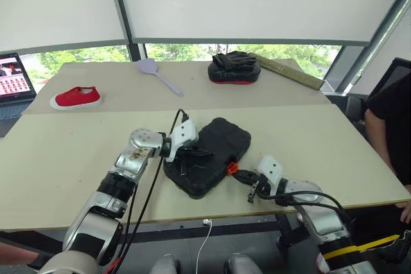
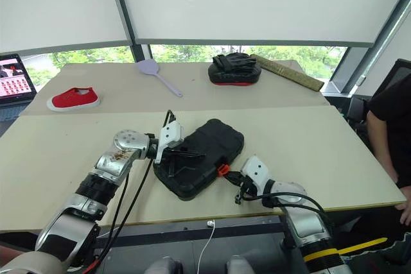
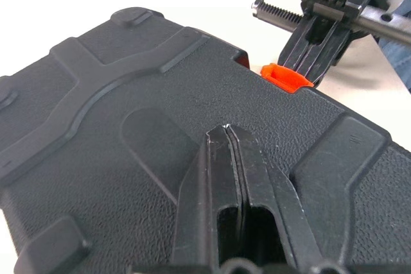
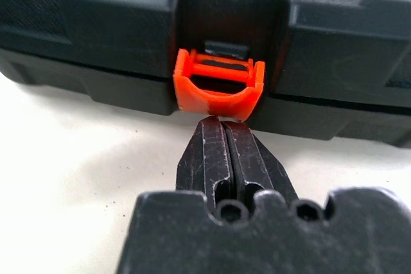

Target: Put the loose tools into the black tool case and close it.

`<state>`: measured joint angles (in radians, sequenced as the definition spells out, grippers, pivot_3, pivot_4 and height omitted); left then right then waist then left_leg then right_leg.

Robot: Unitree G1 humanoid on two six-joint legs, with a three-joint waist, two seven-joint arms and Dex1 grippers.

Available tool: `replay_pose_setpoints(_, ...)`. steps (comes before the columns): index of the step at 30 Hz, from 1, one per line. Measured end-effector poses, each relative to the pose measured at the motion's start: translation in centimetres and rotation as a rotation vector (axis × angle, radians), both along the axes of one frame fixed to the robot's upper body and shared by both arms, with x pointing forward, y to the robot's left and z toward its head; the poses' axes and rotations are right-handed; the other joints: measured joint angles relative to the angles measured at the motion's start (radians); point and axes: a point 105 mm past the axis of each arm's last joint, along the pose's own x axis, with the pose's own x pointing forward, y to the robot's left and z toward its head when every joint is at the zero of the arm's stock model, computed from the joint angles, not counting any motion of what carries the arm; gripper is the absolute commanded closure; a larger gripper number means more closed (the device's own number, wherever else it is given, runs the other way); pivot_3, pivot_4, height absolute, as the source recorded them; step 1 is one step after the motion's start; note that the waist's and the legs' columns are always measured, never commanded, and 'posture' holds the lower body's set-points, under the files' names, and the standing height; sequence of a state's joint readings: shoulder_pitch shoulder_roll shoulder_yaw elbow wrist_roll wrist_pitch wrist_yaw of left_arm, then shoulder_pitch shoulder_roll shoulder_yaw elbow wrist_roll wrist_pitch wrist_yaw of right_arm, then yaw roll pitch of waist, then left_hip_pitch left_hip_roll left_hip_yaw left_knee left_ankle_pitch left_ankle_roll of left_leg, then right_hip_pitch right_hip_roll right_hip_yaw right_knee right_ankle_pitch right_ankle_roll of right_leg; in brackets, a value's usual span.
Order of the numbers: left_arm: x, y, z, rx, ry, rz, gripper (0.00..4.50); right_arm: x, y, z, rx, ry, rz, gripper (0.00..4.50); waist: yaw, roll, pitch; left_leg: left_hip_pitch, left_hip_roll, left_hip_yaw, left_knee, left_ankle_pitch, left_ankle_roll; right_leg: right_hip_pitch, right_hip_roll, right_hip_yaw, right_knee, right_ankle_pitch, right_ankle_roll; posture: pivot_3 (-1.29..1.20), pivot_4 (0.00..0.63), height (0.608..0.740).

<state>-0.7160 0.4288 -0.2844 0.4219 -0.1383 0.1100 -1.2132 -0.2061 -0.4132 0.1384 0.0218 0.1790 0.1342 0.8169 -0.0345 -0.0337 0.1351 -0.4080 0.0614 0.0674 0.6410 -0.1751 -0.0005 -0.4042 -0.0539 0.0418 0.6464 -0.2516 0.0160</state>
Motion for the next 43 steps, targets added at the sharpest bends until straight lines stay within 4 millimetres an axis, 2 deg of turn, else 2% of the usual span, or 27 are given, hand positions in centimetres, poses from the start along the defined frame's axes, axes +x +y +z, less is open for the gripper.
replay_pose_setpoints(5, -0.1, 0.1, -0.1, 0.003, -0.001, -0.003, 4.46, -0.1, 0.1, 0.8, 0.059, 0.023, 0.001, 4.5, -0.012, 0.0, 0.0, 0.0, 0.001, 0.0, -0.002, 0.0, 0.0, -0.001, 0.001, 0.0, 0.0, 0.0, 0.0, 0.0, 0.15, 0.74)
replay_pose_setpoints(11, -0.4, -0.3, -0.3, 0.002, 0.006, -0.018, 4.46, 0.0, 1.8, 4.9, 0.133, -0.09, 0.1, 4.5, -0.007, 0.001, -0.001, 0.004, 0.001, 0.0, -0.007, 0.0, 0.0, 0.0, 0.002, 0.0, 0.0, -0.002, -0.002, 0.0, 0.15, 0.74)
replay_pose_setpoints(14, -0.6, -0.5, -0.3, 0.005, 0.006, -0.035, 4.46, -0.3, 2.2, 4.8, 0.136, -0.074, 0.117, 4.5, 0.001, 0.0, -0.004, 0.003, 0.001, 0.0, -0.009, -0.001, -0.001, 0.0, 0.001, 0.0, -0.002, -0.002, 0.0, 0.0, 0.15, 0.74)
replay_pose_setpoints(17, -0.8, -0.5, -0.3, -0.003, -0.004, -0.04, 4.46, -0.6, 1.6, 4.2, 0.121, -0.055, 0.106, 4.5, 0.006, 0.0, -0.005, 0.003, 0.0, 0.0, -0.01, -0.002, 0.0, 0.0, 0.0, 0.0, -0.003, -0.002, 0.001, 0.0, 0.15, 0.74)
replay_pose_setpoints(19, -0.9, -0.1, -0.2, -0.036, -0.013, -0.031, 3.95, -1.1, 0.5, 3.9, 0.09, -0.052, 0.093, 4.5, 0.005, 0.001, -0.005, 0.003, 0.0, 0.001, -0.011, -0.002, 0.0, 0.0, 0.0, 0.0, -0.004, -0.002, 0.001, 0.0, 0.15, 0.74)
replay_pose_setpoints(20, -1.0, 0.5, 0.0, -0.074, -0.015, -0.014, 3.79, -1.4, -0.3, 4.0, 0.081, -0.056, 0.083, 4.21, 0.001, 0.001, -0.005, 0.003, 0.0, 0.001, -0.013, -0.002, 0.0, -0.001, 0.0, 0.001, -0.004, -0.002, 0.001, 0.0, 0.15, 0.74)
replay_pose_setpoints(21, -1.0, 1.0, 0.4, -0.116, -0.018, 0.0, 3.39, -1.5, -1.0, 4.2, 0.074, -0.063, 0.068, 3.9, -0.004, 0.001, -0.004, 0.003, 0.0, 0.001, -0.013, -0.002, 0.0, -0.001, 0.0, 0.001, -0.004, -0.002, 0.001, 0.0, 0.15, 0.74)
replay_pose_setpoints(22, -1.3, 1.6, 0.7, -0.152, -0.015, 0.003, 3.2, -1.6, -1.7, 4.5, 0.066, -0.073, 0.053, 3.75, -0.007, 0.001, -0.004, 0.003, 0.0, 0.001, -0.014, -0.002, 0.0, -0.001, 0.0, 0.001, -0.004, -0.002, 0.001, 0.0, 0.15, 0.74)
replay_pose_setpoints(23, -1.7, 2.5, 0.9, -0.188, -0.005, 0.009, 2.67, -1.8, -2.7, 4.8, 0.051, -0.083, 0.036, 3.35, -0.009, 0.001, -0.004, 0.003, 0.001, 0.001, -0.015, -0.002, 0.0, -0.002, 0.001, 0.0, -0.004, -0.002, 0.001, 0.0, 0.15, 0.74)
replay_pose_setpoints(24, -2.1, 3.6, 1.2, -0.214, -0.003, 0.017, 2.33, -1.9, -3.5, 5.0, 0.028, -0.098, 0.024, 2.99, -0.011, 0.0, -0.004, 0.003, 0.002, 0.001, -0.015, -0.002, 0.0, -0.002, 0.002, 0.0, -0.004, -0.003, 0.0, 0.0, 0.15, 0.74)
replay_pose_setpoints(26, -2.7, 6.1, 1.5, -0.221, -0.009, 0.055, 1.58, -2.3, -5.2, 5.3, -0.018, -0.125, 0.007, 2.32, -0.011, 0.001, -0.002, 0.003, 0.003, 0.001, -0.015, -0.002, 0.0, -0.003, 0.003, 0.0, -0.004, -0.003, -0.001, 0.0, 0.15, 0.74)
replay_pose_setpoints(30, -3.7, 12.2, 1.3, -0.163, -0.02, 0.245, 0.14, -3.1, -7.4, 5.7, -0.1, -0.212, 0.044, 0.93, -0.006, -0.001, 0.007, 0.0, 0.004, 0.001, -0.015, -0.002, 0.0, -0.006, 0.004, 0.0, -0.004, -0.003, -0.001, 0.0, 0.15, 0.74)
replay_pose_setpoints(32, -4.7, 15.7, 0.8, -0.095, -0.039, 0.36, 0.0, -3.7, -8.4, 5.6, -0.134, -0.245, 0.103, 0.25, -0.003, -0.003, 0.01, 0.0, 0.004, 0.001, -0.015, -0.002, -0.001, -0.006, 0.002, 0.0, -0.005, -0.004, -0.001, 0.0, 0.15, 0.74)
replay_pose_setpoints(33, -5.0, 16.6, 0.6, -0.078, -0.035, 0.395, 0.0, -3.9, -8.7, 5.5, -0.141, -0.252, 0.118, 0.03, -0.002, -0.004, 0.011, -0.001, 0.004, 0.002, -0.016, -0.002, -0.001, -0.007, 0.0, -0.001, -0.005, -0.004, -0.001, 0.0, 0.15, 0.74)
replay_pose_setpoints(35, -5.7, 18.3, 0.0, -0.047, -0.045, 0.466, 0.0, -4.0, -9.3, 5.3, -0.141, -0.244, 0.142, 0.03, 0.003, -0.004, 0.013, -0.003, 0.003, 0.003, -0.015, -0.002, -0.001, -0.009, -0.003, 0.0, -0.005, -0.005, -0.002, 0.0, 0.15, 0.74)
replay_pose_setpoints(39, -8.6, 21.9, -3.0, 0.039, -0.024, 0.633, 0.0, -3.5, -10.9, 5.0, -0.152, -0.197, 0.133, 0.03, 0.012, -0.008, 0.015, -0.009, 0.003, 0.005, -0.015, -0.002, -0.001, -0.017, -0.006, 0.003, -0.005, 0.0, -0.008, 0.0, 0.15, 0.74)
replay_pose_setpoints(40, -9.2, 22.4, -3.3, 0.046, -0.022, 0.659, 0.0, -3.4, -11.2, 5.0, -0.154, -0.194, 0.128, 0.03, 0.014, -0.009, 0.016, -0.009, 0.003, 0.006, -0.015, -0.002, -0.001, -0.018, -0.007, 0.003, -0.006, 0.0, -0.009, 0.0, 0.15, 0.74)
replay_pose_setpoints(43, -9.5, 22.4, -2.8, 0.046, -0.063, 0.691, 0.0, -2.8, -11.4, 5.3, -0.156, -0.214, 0.129, 0.03, 0.027, -0.009, 0.016, -0.009, 0.005, 0.011, -0.015, -0.005, -0.005, -0.018, -0.007, 0.0, -0.005, -0.001, -0.01, 0.0, 0.15, 0.74)
